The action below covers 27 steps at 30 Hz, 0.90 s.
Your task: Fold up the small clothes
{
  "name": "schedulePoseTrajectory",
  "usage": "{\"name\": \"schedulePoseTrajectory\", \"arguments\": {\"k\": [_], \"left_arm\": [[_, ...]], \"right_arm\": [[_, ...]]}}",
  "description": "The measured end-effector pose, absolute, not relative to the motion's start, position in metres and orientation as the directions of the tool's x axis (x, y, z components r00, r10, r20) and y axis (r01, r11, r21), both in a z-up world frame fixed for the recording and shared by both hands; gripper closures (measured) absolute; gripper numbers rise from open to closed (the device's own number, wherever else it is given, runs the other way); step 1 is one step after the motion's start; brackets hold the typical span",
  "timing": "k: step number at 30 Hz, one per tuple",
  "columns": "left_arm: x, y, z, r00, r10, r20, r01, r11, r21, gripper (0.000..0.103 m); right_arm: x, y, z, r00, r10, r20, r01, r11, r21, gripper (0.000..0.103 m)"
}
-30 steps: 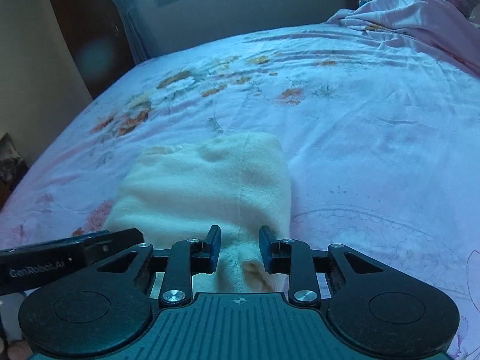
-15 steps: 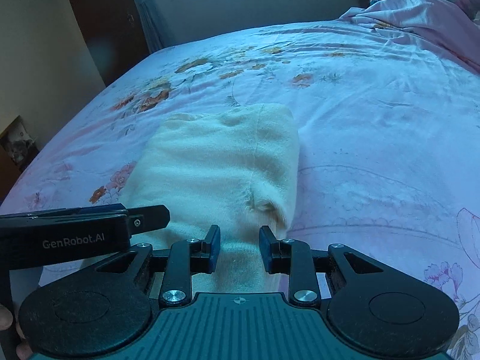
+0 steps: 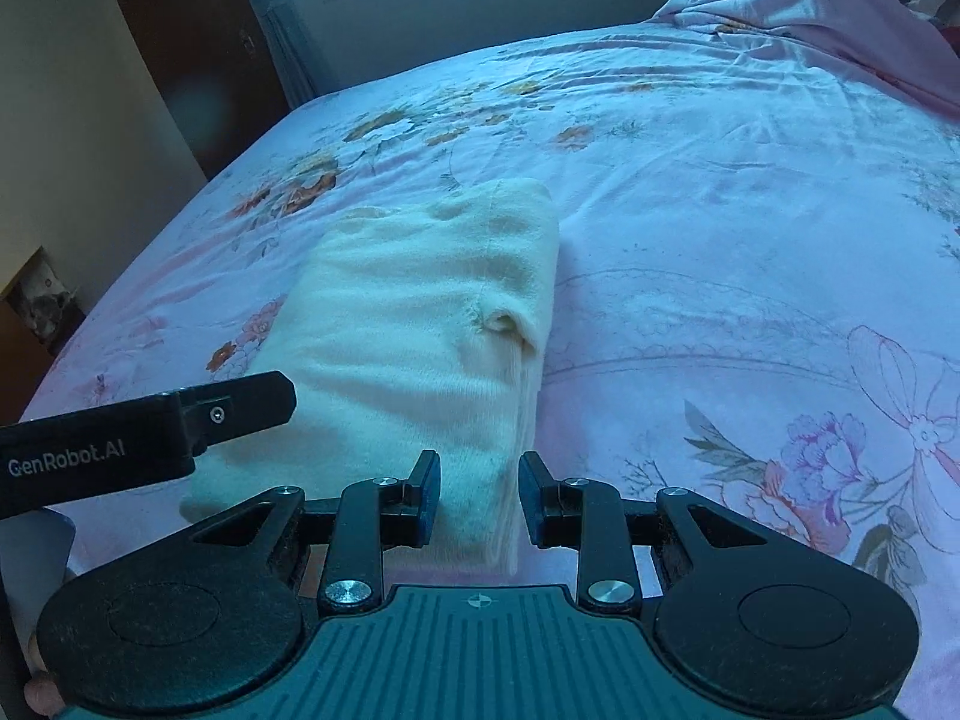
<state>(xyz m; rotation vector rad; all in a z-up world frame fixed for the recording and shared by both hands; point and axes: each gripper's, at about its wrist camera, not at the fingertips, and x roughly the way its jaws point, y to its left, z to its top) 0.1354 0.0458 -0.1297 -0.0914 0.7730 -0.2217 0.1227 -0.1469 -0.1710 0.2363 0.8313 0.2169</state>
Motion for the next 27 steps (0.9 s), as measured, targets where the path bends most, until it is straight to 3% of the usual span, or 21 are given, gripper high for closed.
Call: {"name": "schedulePoseTrajectory", "arguments": {"k": [5,7,8,9,13,17,22,27], "left_arm": [[0.122,0.043,-0.116,0.664,-0.217,-0.715,0.141,0.976,-0.165,0.002],[0.116,0.045,-0.111,0.665,-0.213,-0.716,0.133,0.977,-0.168,0.002],[0.111,0.046,-0.107,0.669,-0.216,-0.711,0.132,0.976,-0.173,0.001],[0.106,0.047,-0.104,0.671,-0.223,-0.707,0.136,0.975,-0.178,0.001],[0.086,0.051,-0.092,0.695,-0.220,-0.684,0.147,0.975,-0.164,0.002],[0.064,0.050,-0.079,0.736,-0.140,-0.662,0.095,0.990,-0.104,0.002],[0.044,0.049,-0.066,0.755,-0.071,-0.652,0.077,0.997,-0.020,0.002],[0.031,0.056,-0.058,0.778,-0.054,-0.626,0.026,0.998,-0.055,0.002]], "right_arm": [[0.100,-0.153,-0.158,0.670,0.285,-0.685,-0.093,0.948,0.304,0.073],[0.091,-0.155,-0.151,0.686,0.279,-0.672,-0.090,0.949,0.302,0.053],[0.087,-0.157,-0.147,0.696,0.274,-0.663,-0.088,0.950,0.300,0.036],[0.082,-0.158,-0.143,0.708,0.272,-0.651,-0.090,0.950,0.299,0.032],[0.065,-0.157,-0.125,0.738,0.273,-0.617,-0.120,0.953,0.278,0.032],[0.047,-0.157,-0.115,0.760,0.265,-0.594,-0.125,0.956,0.266,0.032],[0.026,-0.157,-0.111,0.774,0.260,-0.577,-0.122,0.956,0.267,0.024],[0.008,-0.156,-0.108,0.795,0.218,-0.566,-0.103,0.968,0.229,0.023]]}}
